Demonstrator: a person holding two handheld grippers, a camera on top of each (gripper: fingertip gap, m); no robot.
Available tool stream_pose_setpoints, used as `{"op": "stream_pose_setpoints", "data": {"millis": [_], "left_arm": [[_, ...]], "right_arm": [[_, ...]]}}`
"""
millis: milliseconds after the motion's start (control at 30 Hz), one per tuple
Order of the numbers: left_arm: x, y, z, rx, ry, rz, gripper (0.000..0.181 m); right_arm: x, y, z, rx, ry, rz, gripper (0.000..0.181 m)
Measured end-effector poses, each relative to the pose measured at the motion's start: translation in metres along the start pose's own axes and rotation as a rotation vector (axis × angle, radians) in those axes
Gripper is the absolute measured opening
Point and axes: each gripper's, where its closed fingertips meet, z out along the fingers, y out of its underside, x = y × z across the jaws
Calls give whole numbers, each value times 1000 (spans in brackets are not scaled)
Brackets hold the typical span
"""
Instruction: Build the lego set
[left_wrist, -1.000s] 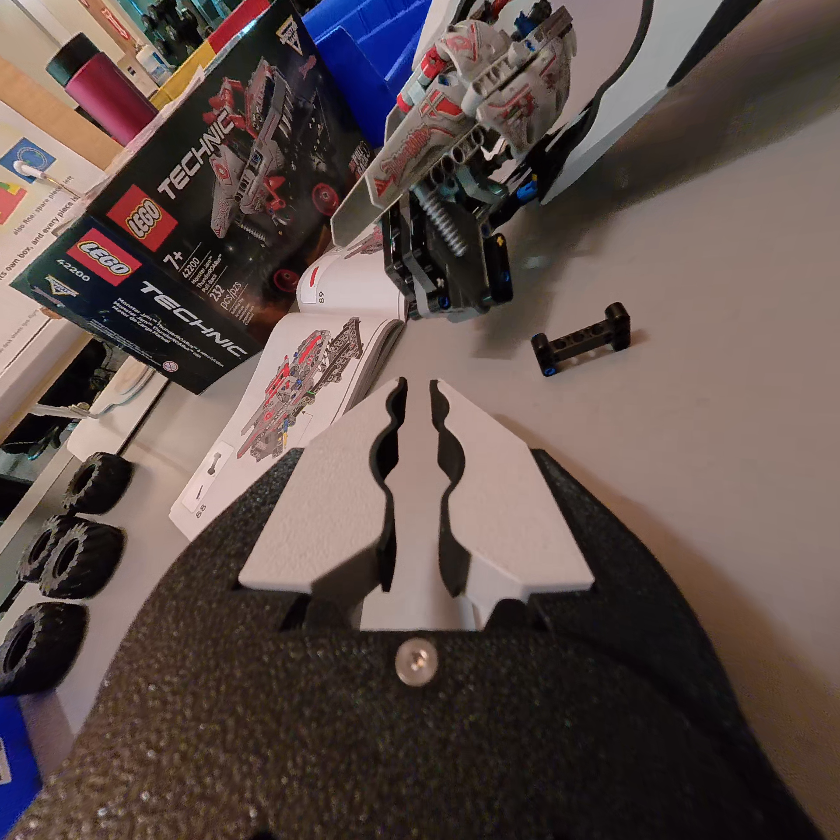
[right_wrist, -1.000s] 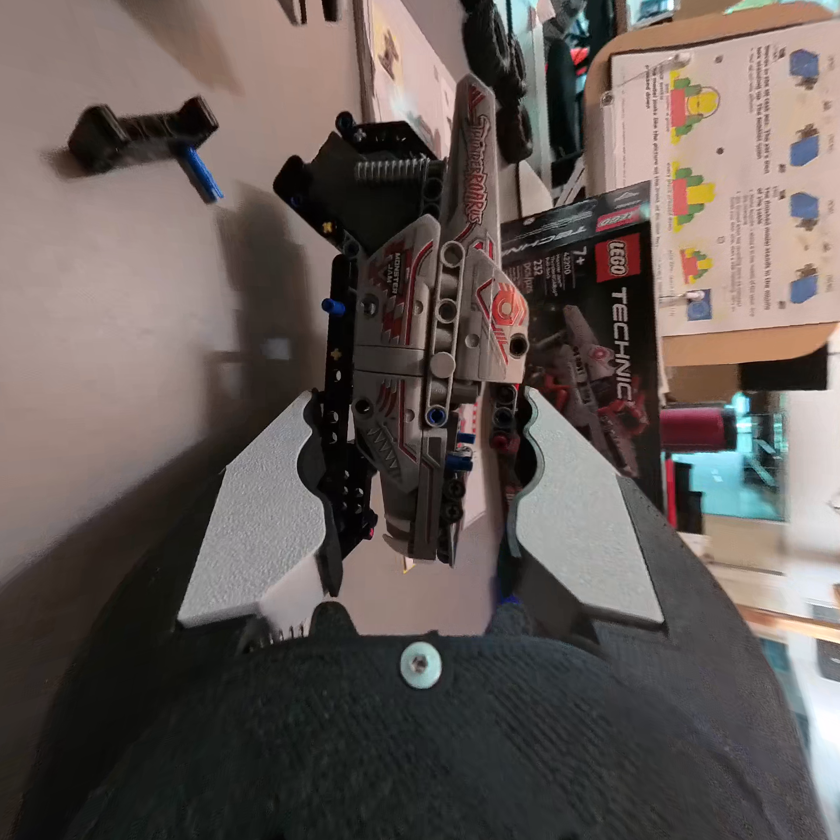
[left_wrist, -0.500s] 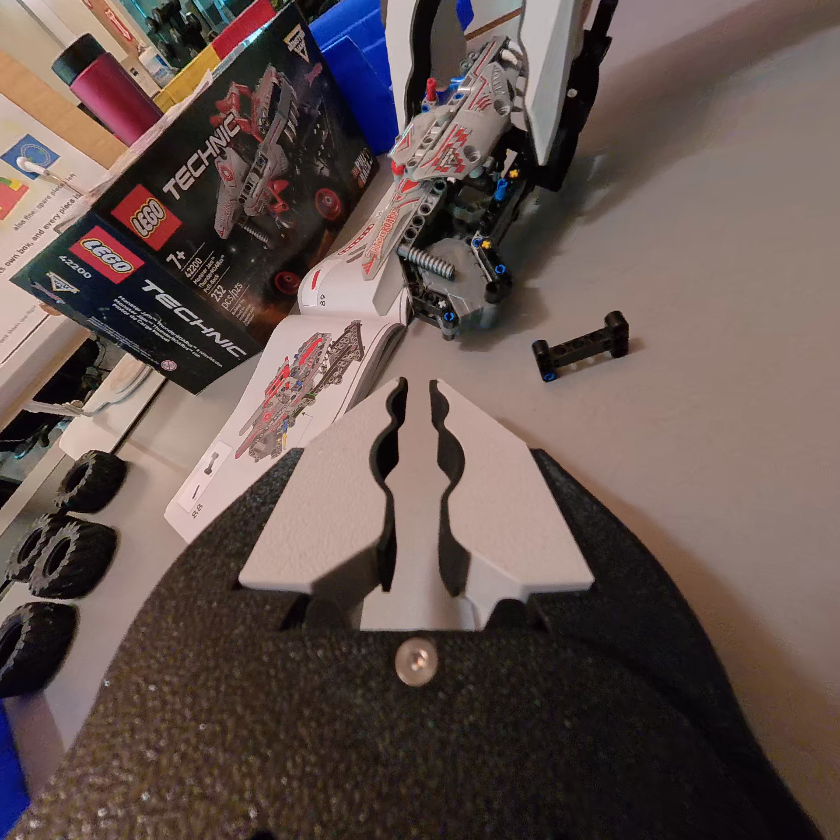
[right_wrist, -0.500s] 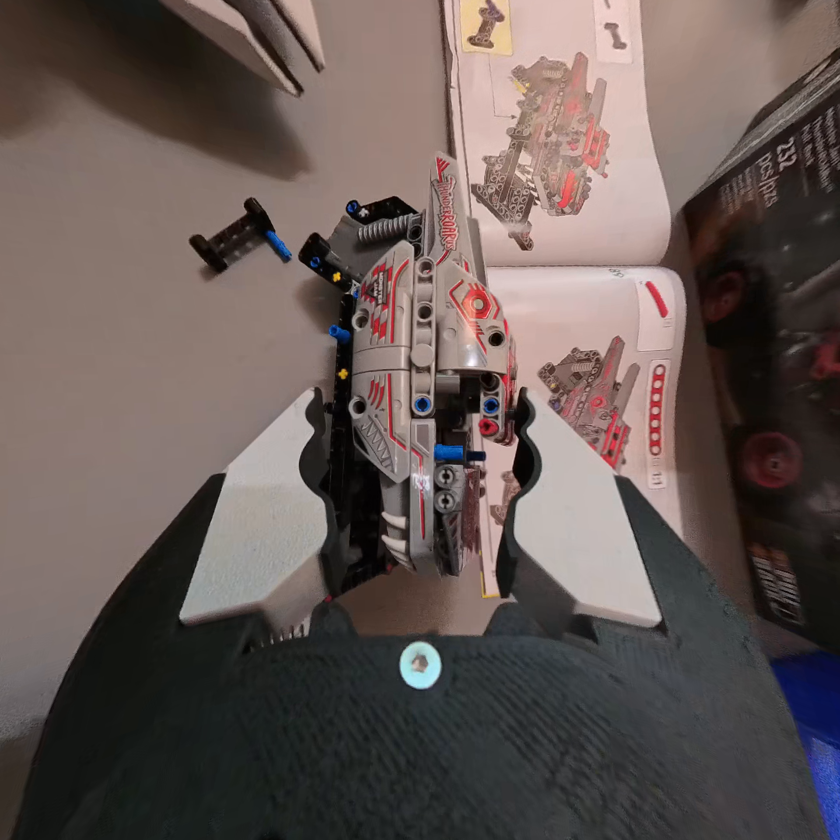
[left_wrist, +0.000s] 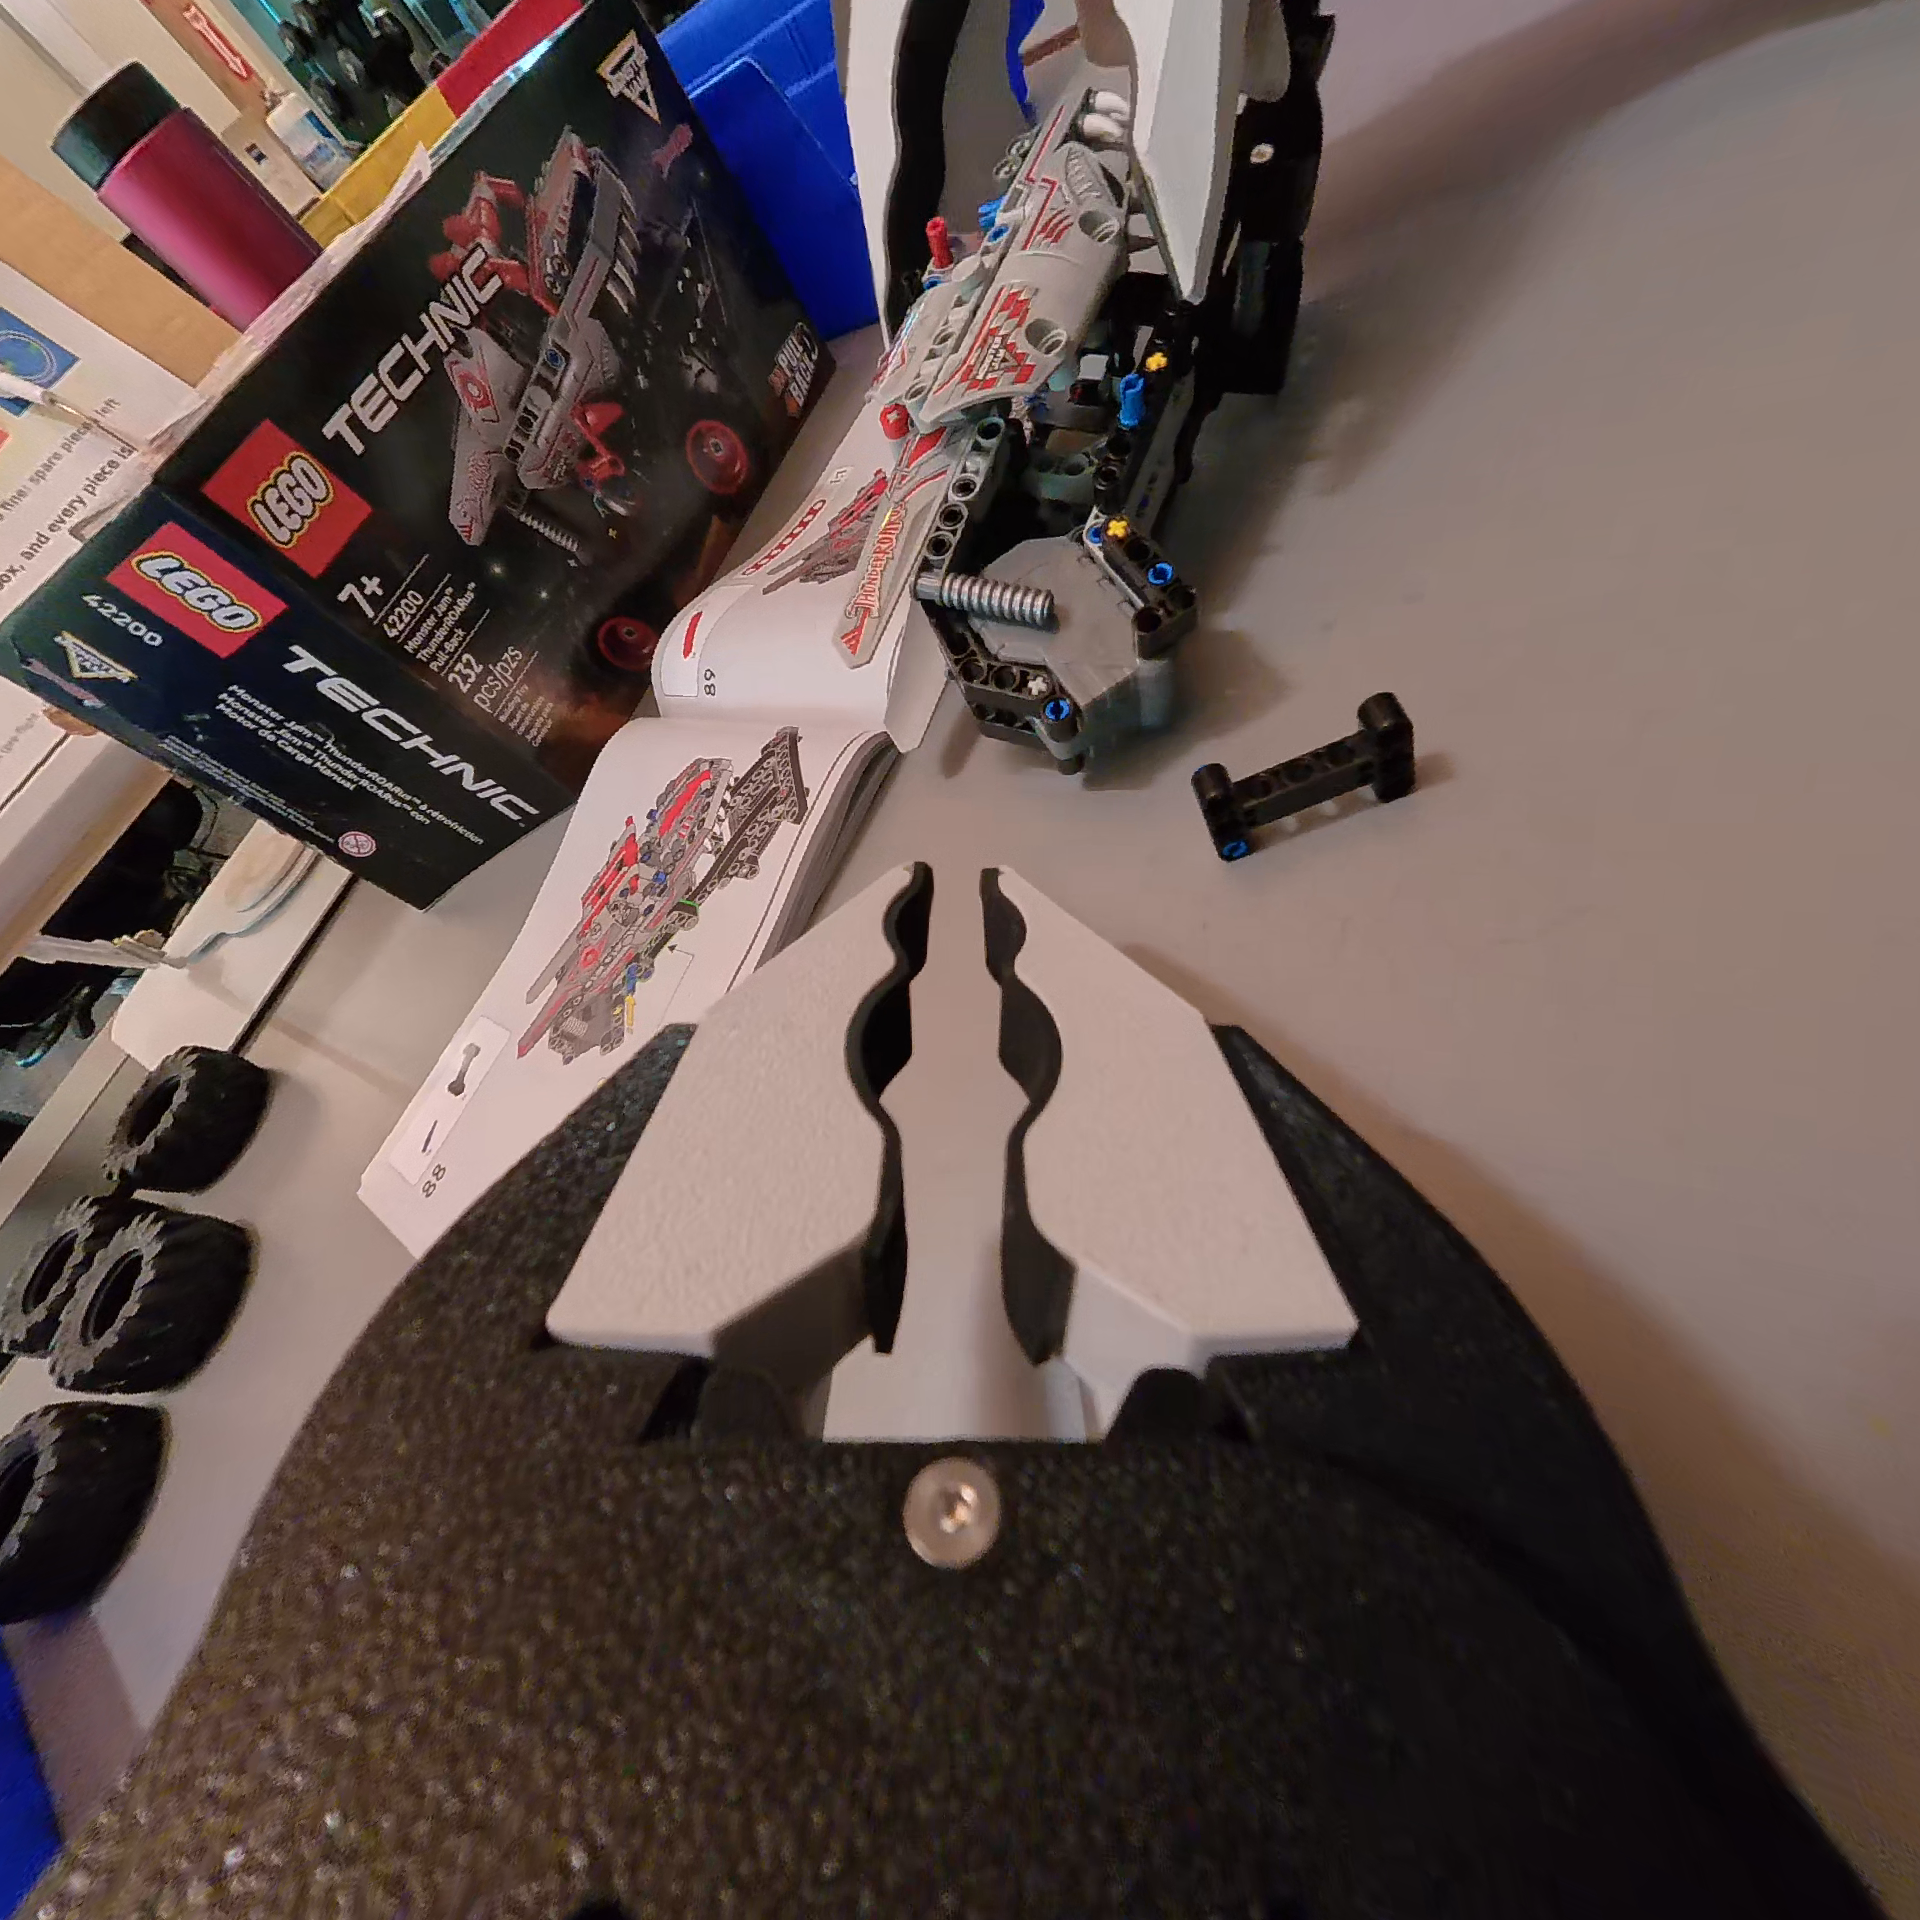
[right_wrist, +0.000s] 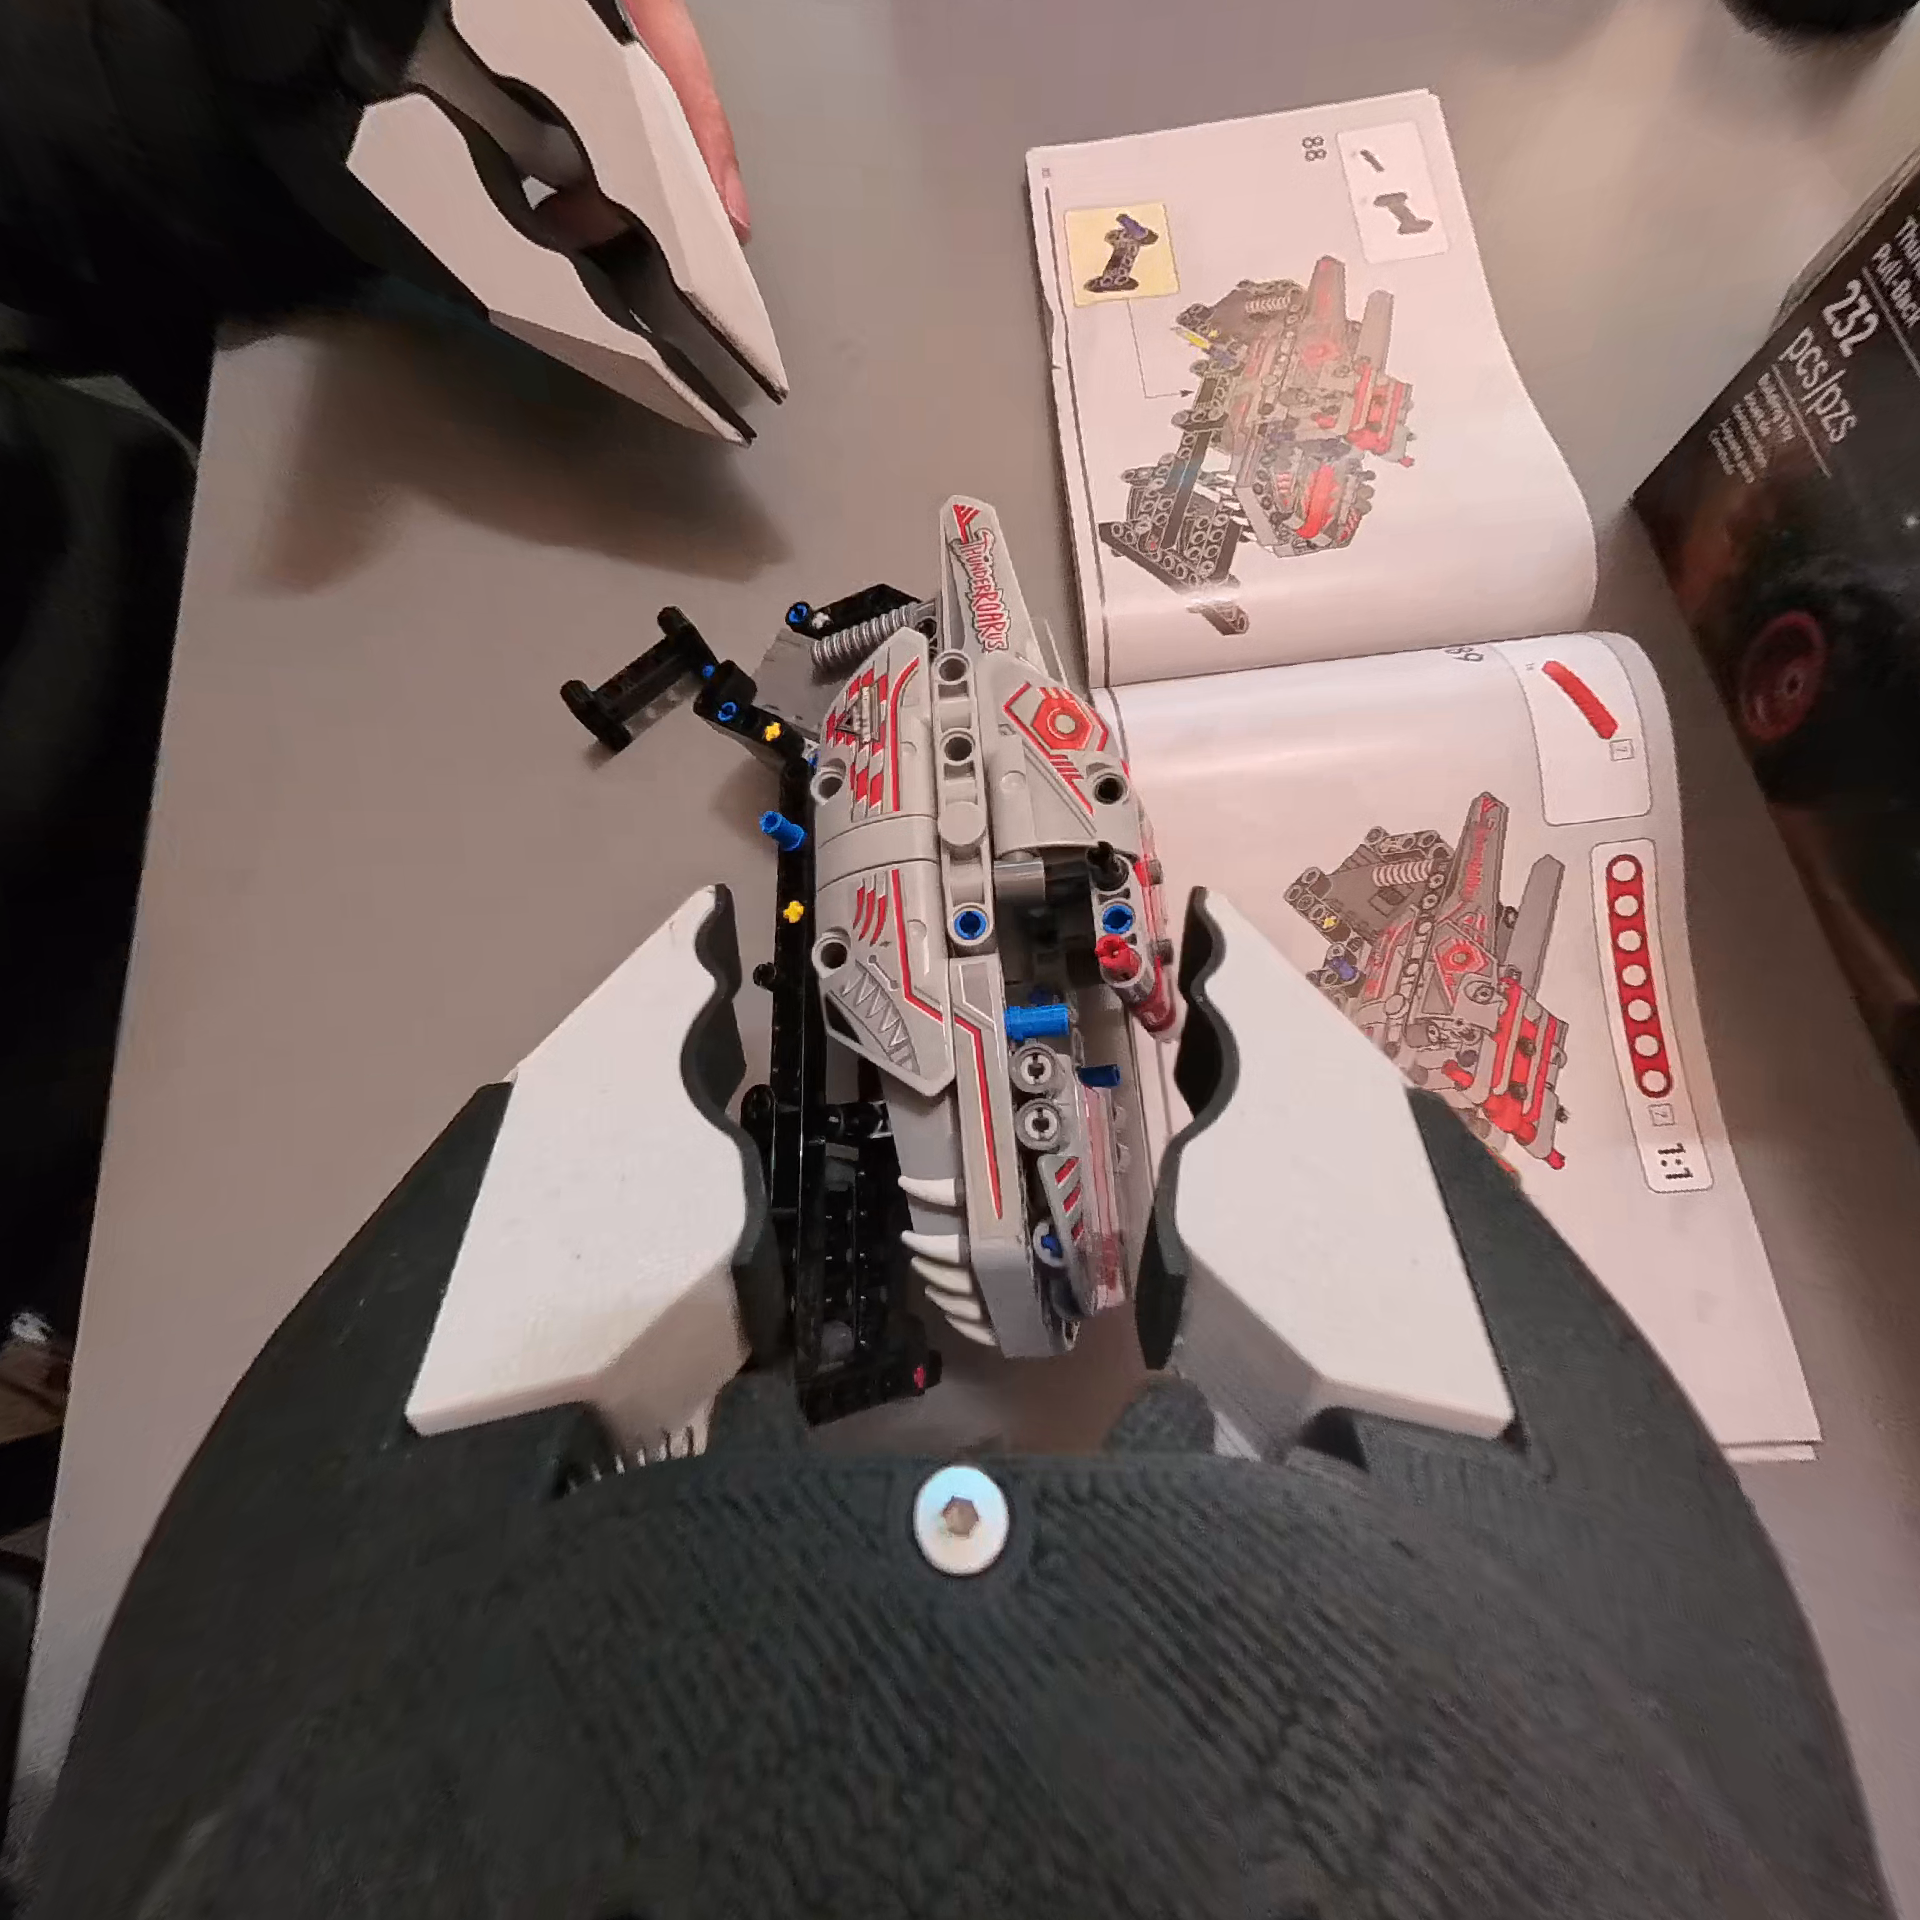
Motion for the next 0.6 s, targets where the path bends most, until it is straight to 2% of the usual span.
{"op": "stream_pose_setpoints", "data": {"millis": [100, 167, 233, 300, 367, 467, 600], "left_arm": [[8, -4, -1, 24, 53, 8, 7], [16, -10, -4, 65, 124, 18, 8], [28, -9, -6, 63, 225, 48, 12], [38, 0, -6, 4, 315, 76, 15], [38, 3, -3, -29, 332, 80, 19], [47, 3, 4, -71, 408, 6, 25], [55, 7, 16, -146, 452, -65, 27]], "right_arm": [[4, -1, -10, -29, 93, -44, 86], [2, -13, -28, 14, 176, -92, 90], [-10, -26, -49, 80, 241, -110, 93], [-31, -34, -65, 134, 307, -129, 91], [-54, -32, -71, 147, 381, -136, 84], [-77, -21, -53, 158, 490, -40, 67], [-109, -2, 7, 131, 475, 65, 48]]}}
